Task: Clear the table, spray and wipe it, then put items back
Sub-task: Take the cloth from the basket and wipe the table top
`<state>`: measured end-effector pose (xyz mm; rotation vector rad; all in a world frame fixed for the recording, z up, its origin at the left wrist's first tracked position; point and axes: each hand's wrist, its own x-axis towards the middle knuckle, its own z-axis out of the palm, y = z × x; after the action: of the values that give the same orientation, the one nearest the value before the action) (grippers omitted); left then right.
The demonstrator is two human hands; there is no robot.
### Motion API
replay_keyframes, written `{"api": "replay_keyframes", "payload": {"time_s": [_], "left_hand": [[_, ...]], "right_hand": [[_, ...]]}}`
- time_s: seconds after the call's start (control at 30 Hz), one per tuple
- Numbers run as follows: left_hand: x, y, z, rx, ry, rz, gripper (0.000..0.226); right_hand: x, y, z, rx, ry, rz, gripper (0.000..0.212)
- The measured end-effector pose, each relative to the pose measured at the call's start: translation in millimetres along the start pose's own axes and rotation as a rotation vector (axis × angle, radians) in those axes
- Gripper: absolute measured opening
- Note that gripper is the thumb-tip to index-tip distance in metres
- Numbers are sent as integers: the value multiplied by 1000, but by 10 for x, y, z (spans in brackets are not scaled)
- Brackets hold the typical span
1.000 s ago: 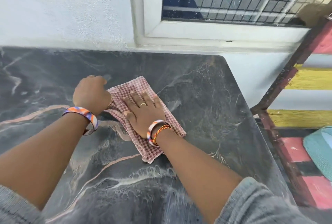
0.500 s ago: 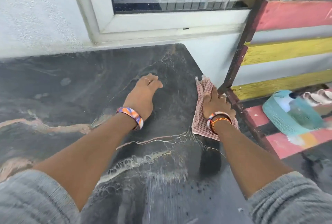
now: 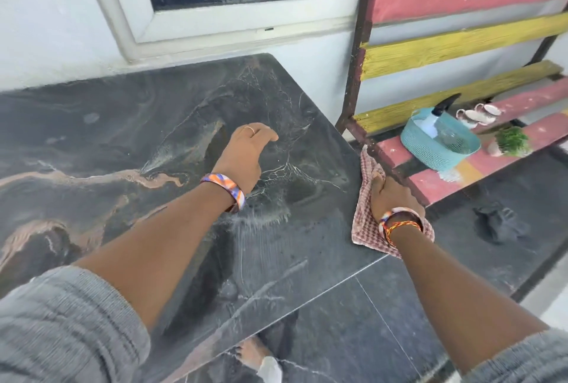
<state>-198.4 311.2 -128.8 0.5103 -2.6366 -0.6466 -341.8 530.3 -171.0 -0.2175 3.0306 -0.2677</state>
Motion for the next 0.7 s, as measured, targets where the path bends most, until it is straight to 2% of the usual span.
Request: {"api": "replay_keyframes", "payload": {"time_s": [0.1, 0.23, 0.37, 0.5, 0.6, 0.7], "left_hand": [[-292, 110, -28, -4, -36, -3, 68], [-744, 194, -130, 21, -38, -29, 64], [-1233, 87, -339, 117, -5, -145, 56], [-1618, -141, -578, 165, 84, -312, 52], [-1832, -326, -747, 173, 151, -435, 49], [-1966, -528, -901, 187, 155, -544, 49]], "right_hand": [[-272, 284, 15, 28, 7, -33, 51], [-667, 385, 98, 30, 15, -167, 51], [-1333, 36, 234, 14, 31, -407, 51], [-2039, -384, 332, 15, 35, -690, 63], [-2421, -627, 356, 28, 9, -791, 61], [-2780, -850, 415, -106, -66, -974, 63]]}}
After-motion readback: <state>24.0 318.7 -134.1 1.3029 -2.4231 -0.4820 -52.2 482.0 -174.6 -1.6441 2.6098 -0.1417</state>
